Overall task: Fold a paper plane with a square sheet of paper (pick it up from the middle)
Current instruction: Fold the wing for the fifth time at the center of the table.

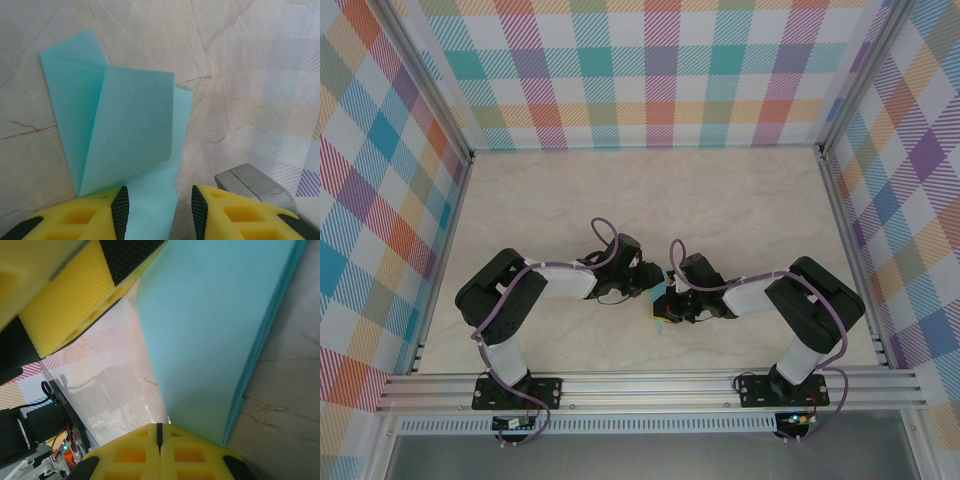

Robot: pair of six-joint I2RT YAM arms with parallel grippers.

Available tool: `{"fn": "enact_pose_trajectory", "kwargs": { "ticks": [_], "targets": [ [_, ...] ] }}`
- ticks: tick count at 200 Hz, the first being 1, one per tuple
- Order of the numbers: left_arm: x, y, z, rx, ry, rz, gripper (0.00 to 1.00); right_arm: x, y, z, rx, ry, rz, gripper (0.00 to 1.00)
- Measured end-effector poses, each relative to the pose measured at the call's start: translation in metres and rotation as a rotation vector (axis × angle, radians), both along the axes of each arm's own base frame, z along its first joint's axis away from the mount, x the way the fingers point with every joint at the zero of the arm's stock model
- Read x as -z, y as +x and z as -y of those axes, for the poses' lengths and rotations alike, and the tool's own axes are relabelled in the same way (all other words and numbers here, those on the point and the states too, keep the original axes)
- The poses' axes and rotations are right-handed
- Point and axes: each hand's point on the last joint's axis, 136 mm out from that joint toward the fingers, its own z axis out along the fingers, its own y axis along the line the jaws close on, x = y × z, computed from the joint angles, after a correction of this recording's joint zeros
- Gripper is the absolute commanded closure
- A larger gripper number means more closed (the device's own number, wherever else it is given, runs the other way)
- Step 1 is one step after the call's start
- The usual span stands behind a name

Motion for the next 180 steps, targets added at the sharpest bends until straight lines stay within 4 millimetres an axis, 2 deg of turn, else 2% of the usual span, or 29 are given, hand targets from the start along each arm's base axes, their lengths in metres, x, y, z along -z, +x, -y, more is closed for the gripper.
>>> {"fn": "enact_pose_trajectory", "kwargs": {
  "ticks": [180],
  "targets": [
    [-0.0031, 0.005, -0.0025, 0.067, -0.018, 0.003, 0.55, 0.0019, -0.0032, -0.0004, -0.039, 0.034, 0.025, 1.0]
  ]
}}
